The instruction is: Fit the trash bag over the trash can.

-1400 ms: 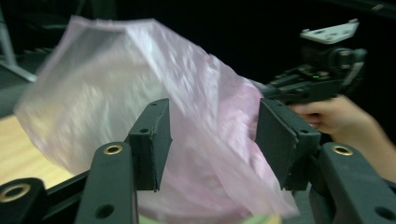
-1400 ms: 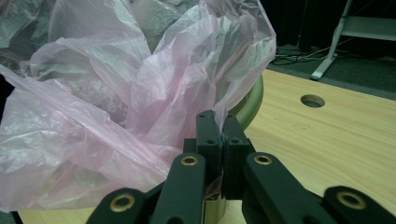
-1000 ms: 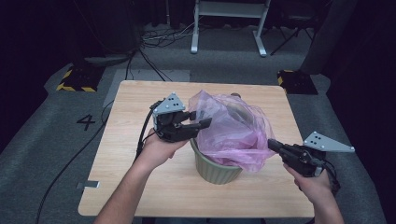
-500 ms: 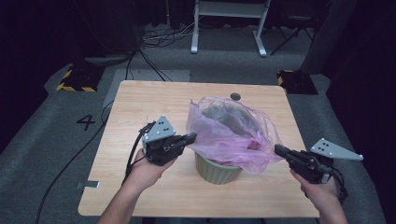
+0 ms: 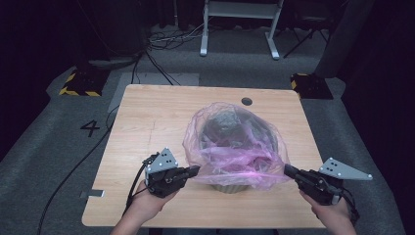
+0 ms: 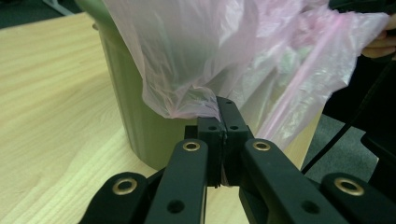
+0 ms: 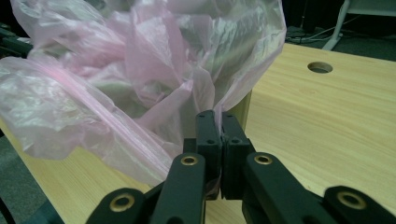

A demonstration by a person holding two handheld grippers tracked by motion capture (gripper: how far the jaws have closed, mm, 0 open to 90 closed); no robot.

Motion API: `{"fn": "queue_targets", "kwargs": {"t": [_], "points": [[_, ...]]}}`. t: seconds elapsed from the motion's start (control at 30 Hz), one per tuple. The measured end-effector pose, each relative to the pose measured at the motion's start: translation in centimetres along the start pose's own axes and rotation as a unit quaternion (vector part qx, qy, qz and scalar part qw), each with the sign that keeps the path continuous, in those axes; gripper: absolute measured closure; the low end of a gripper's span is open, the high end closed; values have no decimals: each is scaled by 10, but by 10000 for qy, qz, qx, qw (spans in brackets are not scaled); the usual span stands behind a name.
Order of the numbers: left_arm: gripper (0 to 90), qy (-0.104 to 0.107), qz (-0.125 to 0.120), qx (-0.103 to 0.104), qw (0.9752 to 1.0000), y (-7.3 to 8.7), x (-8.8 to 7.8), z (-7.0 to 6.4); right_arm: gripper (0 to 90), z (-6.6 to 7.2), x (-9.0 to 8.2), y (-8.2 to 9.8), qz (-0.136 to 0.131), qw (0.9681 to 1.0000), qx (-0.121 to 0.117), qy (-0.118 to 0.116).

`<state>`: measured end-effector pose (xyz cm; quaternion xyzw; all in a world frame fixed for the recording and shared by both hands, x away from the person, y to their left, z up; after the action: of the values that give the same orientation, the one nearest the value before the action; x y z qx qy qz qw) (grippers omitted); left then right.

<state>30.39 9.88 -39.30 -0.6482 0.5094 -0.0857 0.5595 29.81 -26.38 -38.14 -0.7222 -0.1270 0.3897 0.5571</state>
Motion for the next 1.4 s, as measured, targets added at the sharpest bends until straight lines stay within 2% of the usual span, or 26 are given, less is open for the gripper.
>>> {"fn": "queue_targets", "kwargs": {"t": [0.07, 0.17, 0.27, 0.43, 0.47, 0.6, 0.67, 0.7, 0.73, 0.77, 0.8, 0.83, 0.93, 1.0, 1.03, 1.17, 1.23, 1.4], "points": [[895, -161, -69, 159, 9997, 3, 4, 3, 887, 0, 3, 3, -10, 10000, 59, -17], [896, -115, -150, 136, 9997, 7, 9, 7, 888, 1, 8, 9, -39, 9999, 125, -27], [896, -167, -81, 108, 9998, 13, 15, 12, 889, 4, 13, 18, -98, 9997, 230, -83], [896, -345, 164, -54, 9993, 28, 26, 28, 889, 5, 22, 37, 1, 9988, 446, -189], [896, -356, 188, -149, 9991, 31, 28, 32, 889, 5, 24, 41, 35, 9987, 477, -183], [871, -322, 95, -320, 9989, 33, 30, 43, 867, 4, 29, 50, 80, 9978, 600, -257], [813, -305, 23, -290, 9991, 31, 27, 46, 758, 4, 27, 48, -46, 9980, 573, -259], [775, -253, -3, -292, 9993, 29, 24, 46, 736, 4, 25, 46, -133, 9981, 547, -265], [689, -134, -98, -251, 9995, 26, 18, 46, 612, 5, 19, 40, -334, 9979, 461, -305], [652, -134, -98, -251, 9995, 26, 18, 46, 612, 5, 19, 40, -334, 9979, 461, -305], [652, -94, -117, -200, 9997, 24, 15, 45, 528, 5, 16, 37, -425, 9979, 417, -272], [592, -100, -150, -217, 9996, 22, 11, 44, 479, 5, 13, 33, -498, 9978, 378, -216], [492, -56, -282, -192, 9994, 16, 1, 40, 417, 1, 2, 19, -829, 9962, 240, -149], [479, -40, -374, -127, 9992, 12, -5, 37, 418, -2, 1, 16, -816, 9964, 229, -91], [478, -13, -389, -79, 9992, 10, -8, 36, 419, -8, 1, 12, -796, 9966, 226, 32], [451, -2, -486, 27, 9988, -1, -16, 32, 420, -17, 2, 4, -865, 9958, 271, 112], [379, 14, -554, -26, 9985, -6, -20, 31, 421, -23, 4, -1, -880, 9955, 308, 181], [306, 153, -687, 31, 9975, -13, -33, 28, 421, -30, 12, -13, -836, 9959, 258, 209]]}}
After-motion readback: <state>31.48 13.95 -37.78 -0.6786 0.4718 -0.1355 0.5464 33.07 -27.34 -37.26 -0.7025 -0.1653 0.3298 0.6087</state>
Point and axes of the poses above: each handheld gripper's, and its own axes: x roughly forward along the jaws, y roughly out of its underside, z roughly to its left, the point moved 4 cm from there along x, roughly forward along the jaws, and after that the axes turned 12 degrees about -x, right-handed, at the moved point
